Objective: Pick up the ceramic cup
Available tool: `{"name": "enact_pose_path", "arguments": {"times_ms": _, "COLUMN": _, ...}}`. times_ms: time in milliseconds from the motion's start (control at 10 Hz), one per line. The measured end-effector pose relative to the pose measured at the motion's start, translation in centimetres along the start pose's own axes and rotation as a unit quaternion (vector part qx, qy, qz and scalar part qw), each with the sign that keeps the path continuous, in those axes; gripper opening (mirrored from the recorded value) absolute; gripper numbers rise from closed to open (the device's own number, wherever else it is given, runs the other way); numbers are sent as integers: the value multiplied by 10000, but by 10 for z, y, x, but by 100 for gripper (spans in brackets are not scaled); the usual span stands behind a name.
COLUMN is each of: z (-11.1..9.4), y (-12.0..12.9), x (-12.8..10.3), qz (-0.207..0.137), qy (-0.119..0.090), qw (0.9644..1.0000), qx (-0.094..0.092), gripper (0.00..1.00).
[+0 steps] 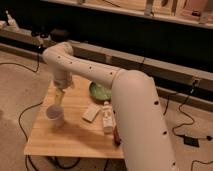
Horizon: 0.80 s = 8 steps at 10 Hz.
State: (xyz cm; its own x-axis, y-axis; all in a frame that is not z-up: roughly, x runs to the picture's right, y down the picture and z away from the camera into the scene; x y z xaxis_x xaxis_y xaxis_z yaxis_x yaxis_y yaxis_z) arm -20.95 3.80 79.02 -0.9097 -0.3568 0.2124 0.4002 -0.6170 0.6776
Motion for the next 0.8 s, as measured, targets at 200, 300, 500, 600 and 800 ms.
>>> {"name": "enact_pose_path", "arguments": {"times_ms": 200, "z": 0, "y": 1, "x": -1, "qz": 20, "qy": 2, "qw": 10000, "qx": -4, "gripper": 80}}
{"name": "enact_pose_path", "arguments": {"times_ms": 300, "z": -1, "y": 1, "x": -2, "qz": 20, "qy": -2, "qw": 10000, "qx": -12, "gripper": 80}}
{"name": "enact_pose_path", "arguments": {"times_ms": 500, "z": -2, "y": 4, "x": 2, "qz": -93, "qy": 51, "qw": 9997, "qx": -226, "gripper": 80}}
{"name": "enact_pose_path", "arguments": {"times_ms": 600, "z": 2, "y": 5, "x": 9, "qz": -308, "qy": 106, "qw": 9983, "qx": -477, "gripper": 80}}
{"name": "enact_pose_path", "arguments": {"times_ms": 800, "z": 15, "y": 1, "x": 20, "qz": -670, "qy": 140, "qw": 9943, "qx": -824, "gripper": 80}}
